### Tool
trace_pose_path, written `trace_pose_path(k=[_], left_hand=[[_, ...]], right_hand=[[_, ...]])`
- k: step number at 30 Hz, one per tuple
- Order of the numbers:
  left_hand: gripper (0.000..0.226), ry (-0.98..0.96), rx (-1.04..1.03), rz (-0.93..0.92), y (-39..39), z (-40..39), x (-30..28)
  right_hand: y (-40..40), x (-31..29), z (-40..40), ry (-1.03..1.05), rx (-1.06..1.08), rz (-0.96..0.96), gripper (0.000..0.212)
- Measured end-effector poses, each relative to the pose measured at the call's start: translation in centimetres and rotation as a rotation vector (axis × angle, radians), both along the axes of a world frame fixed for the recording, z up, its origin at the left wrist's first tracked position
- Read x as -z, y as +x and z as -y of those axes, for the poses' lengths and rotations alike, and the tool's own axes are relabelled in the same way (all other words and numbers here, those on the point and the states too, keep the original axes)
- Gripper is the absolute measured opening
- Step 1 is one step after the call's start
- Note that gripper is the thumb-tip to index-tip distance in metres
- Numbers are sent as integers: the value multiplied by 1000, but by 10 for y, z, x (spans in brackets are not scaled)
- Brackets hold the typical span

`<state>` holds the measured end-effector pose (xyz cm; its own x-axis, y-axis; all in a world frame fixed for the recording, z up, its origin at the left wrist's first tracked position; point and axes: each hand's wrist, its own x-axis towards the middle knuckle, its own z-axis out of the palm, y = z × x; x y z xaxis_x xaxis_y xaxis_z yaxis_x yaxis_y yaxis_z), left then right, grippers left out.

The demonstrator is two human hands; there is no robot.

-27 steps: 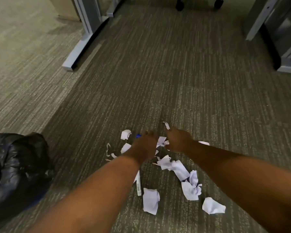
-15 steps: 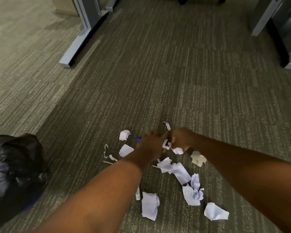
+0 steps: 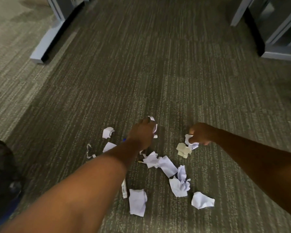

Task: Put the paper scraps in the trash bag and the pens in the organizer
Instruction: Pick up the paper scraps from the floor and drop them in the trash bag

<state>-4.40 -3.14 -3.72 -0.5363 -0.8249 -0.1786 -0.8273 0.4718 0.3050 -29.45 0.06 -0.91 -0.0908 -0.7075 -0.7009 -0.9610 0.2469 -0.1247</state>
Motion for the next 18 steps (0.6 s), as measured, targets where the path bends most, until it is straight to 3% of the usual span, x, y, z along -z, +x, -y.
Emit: trace_pose_path(k=[3,7,10,12,15,17,18], left_hand=[[53,-3,8,37,-9,12,1],[61,61,53,170,-19,24,10],[66,78,146,214,-24,27,14],[68,46,151,228,-25,26,16],[64,47,97,172,-27,22,11],[61,74,65,137,-27,21,6],[58,79,48,109,-27,19,4]], right_hand=[[2,0,-9,-84,-29,6,18],[9,11,-26,-179,-32,48,34],[8,12,-33,-146,-53,97,27],[1,4,-29,-132,3,141,9],[-11,-10,-23,-150,225,332,24],[-11,-19,-24,-127,339,413,49],[-10,-20,-27,-76,303,416,56]])
